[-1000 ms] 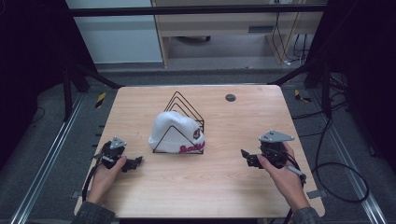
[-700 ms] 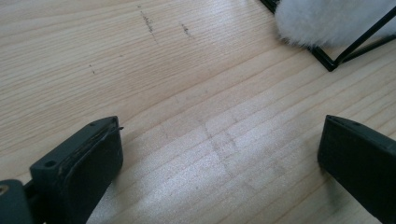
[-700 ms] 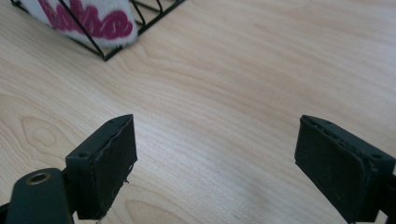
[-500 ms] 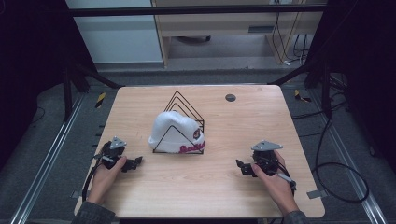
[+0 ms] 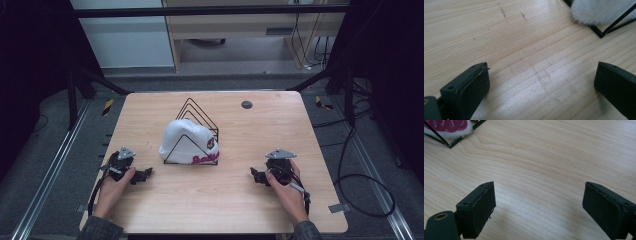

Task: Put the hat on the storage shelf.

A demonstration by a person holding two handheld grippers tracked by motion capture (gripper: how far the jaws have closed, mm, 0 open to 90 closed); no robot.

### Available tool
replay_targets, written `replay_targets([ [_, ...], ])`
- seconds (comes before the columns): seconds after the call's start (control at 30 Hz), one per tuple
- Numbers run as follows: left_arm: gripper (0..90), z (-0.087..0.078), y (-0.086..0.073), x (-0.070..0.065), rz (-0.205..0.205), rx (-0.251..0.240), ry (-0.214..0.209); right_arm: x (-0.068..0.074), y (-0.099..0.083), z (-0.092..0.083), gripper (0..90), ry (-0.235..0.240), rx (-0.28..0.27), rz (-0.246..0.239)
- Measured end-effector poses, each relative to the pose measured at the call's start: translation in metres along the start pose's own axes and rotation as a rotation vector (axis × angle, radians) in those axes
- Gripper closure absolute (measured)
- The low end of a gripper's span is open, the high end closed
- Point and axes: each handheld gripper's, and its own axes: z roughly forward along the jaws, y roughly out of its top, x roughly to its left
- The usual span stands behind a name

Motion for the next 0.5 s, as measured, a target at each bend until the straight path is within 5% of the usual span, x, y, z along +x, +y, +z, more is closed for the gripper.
replay_targets([
  [0.17, 0.0, 0.000, 0.000, 0.000, 0.000, 0.000, 0.000, 0.003, -0.004, 0.008, 11.7, -0.018, -0.008, 0.053],
  [0.4, 0.0, 0.000, 0.000, 0.000, 0.000, 0.000, -0.001, 0.009, -0.005, 0.014, 8.3, -0.054, 0.027, 0.013],
  [0.5, 0.0, 0.000, 0.000, 0.000, -0.001, 0.000, -0.001, 0.012, -0.004, 0.015, 7.1, -0.077, 0.029, 0.036],
])
